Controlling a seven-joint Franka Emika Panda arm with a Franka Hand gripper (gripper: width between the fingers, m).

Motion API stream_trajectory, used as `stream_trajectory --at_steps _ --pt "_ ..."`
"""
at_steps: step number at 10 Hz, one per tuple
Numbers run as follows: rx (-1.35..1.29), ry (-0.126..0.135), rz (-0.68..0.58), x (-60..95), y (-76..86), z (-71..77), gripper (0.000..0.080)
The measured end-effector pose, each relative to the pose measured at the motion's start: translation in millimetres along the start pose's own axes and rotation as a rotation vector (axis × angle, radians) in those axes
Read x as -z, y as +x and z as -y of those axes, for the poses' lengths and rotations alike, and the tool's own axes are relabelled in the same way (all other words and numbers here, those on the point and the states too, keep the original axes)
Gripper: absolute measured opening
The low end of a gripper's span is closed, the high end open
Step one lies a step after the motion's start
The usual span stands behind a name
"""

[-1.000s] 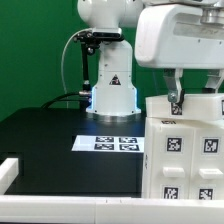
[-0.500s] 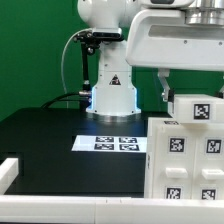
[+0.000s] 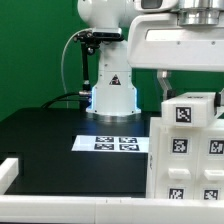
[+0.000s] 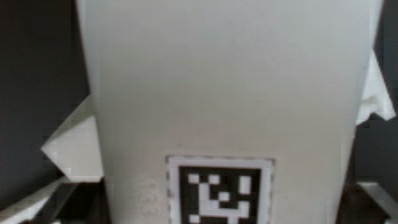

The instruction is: Assemble cabinet

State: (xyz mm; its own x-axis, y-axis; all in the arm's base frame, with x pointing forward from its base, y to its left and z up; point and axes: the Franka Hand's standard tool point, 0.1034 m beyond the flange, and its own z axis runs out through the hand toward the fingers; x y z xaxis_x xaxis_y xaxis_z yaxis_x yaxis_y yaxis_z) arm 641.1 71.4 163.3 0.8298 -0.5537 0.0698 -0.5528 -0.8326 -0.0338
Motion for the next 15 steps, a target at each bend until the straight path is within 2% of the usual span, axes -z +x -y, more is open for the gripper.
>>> stream_trajectory --at_steps 2,3,5,7,8,9,10,11,13,15 --pt "-0.344 0.000 -0.004 -1.4 -1.1 -1.9 0.0555" --pt "-0.570 0.032 -0.025 -1.1 0.8 -2.6 0.0555" --pt "-0.846 0.088 -0.041 -0.4 1.8 0.4 0.0555" --pt "-0.956 0.087 -0.033 0.2 -0.3 -0.8 0.0555" --pt "-1.038 0.094 -0.021 0.4 -0.4 -0.3 0.0555" --pt "-1.113 0.109 -0.010 0.1 0.0 -0.4 0.0555" --pt "-1.195 0.154 0.014 -0.3 -3.0 -2.5 0.0555" --pt "-1.237 0.176 0.028 -0.4 -6.0 -4.1 0.0555" --pt "-1.228 0.173 0.028 -0.6 -5.9 -4.0 0.0555" --pt "-1.223 0.170 0.028 -2.6 -6.6 -4.2 0.0755"
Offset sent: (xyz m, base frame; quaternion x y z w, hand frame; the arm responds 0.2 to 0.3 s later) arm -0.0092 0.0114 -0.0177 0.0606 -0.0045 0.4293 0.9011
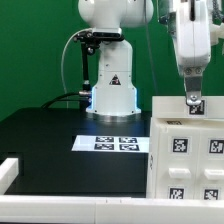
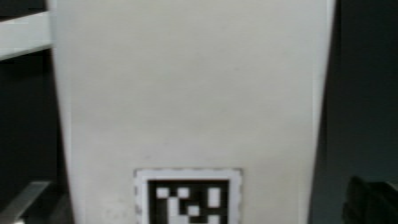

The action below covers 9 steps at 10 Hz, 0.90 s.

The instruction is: Assemble cabinet

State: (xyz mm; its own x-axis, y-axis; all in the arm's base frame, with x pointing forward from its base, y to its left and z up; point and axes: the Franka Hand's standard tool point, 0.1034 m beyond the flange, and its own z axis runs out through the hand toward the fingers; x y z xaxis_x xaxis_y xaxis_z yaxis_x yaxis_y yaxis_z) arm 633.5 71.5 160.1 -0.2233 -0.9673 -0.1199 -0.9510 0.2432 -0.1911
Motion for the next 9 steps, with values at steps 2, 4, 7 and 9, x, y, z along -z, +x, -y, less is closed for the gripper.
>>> stream_trajectory --at_steps 2,4,7,9 --pt "0.167 -0.058 0.020 8.6 -1.3 -2.8 0.0790" --pt "0.312 -0.089 0.047 19.4 -3.2 2.6 0.0797" --pt "0.505 -0.088 0.053 19.4 -2.4 2.6 0.0797" --pt "0.871 -0.140 0.036 23.3 -4.6 -0.3 0.0797"
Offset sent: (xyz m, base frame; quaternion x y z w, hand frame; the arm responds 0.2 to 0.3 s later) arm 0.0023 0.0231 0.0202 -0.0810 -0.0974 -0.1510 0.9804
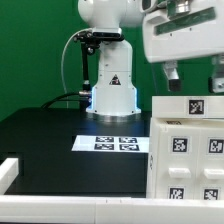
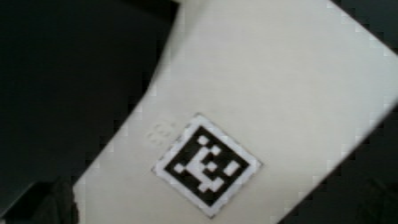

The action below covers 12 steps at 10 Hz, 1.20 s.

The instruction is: Assemble cabinet

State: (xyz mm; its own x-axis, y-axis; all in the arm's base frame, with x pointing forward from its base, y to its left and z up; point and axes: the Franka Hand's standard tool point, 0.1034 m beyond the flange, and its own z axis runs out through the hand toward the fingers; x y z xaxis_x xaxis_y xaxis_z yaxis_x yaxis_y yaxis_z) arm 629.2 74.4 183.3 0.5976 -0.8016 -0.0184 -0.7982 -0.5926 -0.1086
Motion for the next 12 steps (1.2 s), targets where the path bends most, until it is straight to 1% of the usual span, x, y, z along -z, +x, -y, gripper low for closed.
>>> stream_trajectory --at_steps 1,2,3,6,7,8,9,10,12 --pt "0.205 -0.024 0.011 2.0 -3.5 5.9 0.0797" --pt "0.374 -0.031 0.020 -1.1 -7.1 10.5 0.0797" --pt "0.492 -0.036 0.032 -3.8 -11.9 10.8 0.0797" --pt "0.700 -0.039 0.031 -3.6 -9.0 9.2 0.0797" --pt "0.904 -0.077 0.021 -4.3 -8.8 9.1 0.0797" --pt "1.065 -0.112 0.016 -4.1 -16.5 14.3 0.0797" --pt "1.160 -0.134 0.032 -1.5 -24.4 18.2 0.0797" --pt "1.244 -0.125 0.020 1.9 -20.5 18.7 0.0797" --pt "1.330 -0.130 0.029 -0.2 -18.5 16.1 0.0797"
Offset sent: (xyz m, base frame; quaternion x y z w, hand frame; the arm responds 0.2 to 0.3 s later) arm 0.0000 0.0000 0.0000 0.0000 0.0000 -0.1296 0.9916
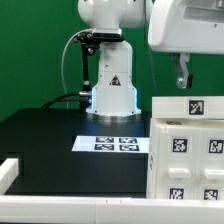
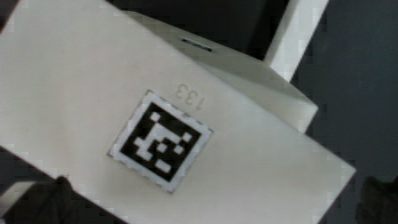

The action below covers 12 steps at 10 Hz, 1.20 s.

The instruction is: Assemble cabinet

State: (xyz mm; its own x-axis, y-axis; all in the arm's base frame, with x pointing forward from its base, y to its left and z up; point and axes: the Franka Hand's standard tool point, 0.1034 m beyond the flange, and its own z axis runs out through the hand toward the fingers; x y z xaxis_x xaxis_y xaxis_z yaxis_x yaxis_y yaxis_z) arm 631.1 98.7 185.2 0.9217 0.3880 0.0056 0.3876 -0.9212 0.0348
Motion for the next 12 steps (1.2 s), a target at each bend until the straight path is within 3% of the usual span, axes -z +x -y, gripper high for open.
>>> stream_trajectory --at_steps 2,3,7,9,12 --pt "0.325 -0.047 0.021 -3.7 1.2 3.6 0.0797" --pt "0.434 -0.052 0.032 -5.6 1.3 8.1 0.0797" --pt "0.631 -0.066 0.052 -8.0 -0.9 0.1 0.0797" --pt "0.624 -0.073 0.054 -20.4 -1.3 -7.2 0.0797" --pt "0.600 -0.091 0.031 -25.9 0.8 -10.0 0.0797"
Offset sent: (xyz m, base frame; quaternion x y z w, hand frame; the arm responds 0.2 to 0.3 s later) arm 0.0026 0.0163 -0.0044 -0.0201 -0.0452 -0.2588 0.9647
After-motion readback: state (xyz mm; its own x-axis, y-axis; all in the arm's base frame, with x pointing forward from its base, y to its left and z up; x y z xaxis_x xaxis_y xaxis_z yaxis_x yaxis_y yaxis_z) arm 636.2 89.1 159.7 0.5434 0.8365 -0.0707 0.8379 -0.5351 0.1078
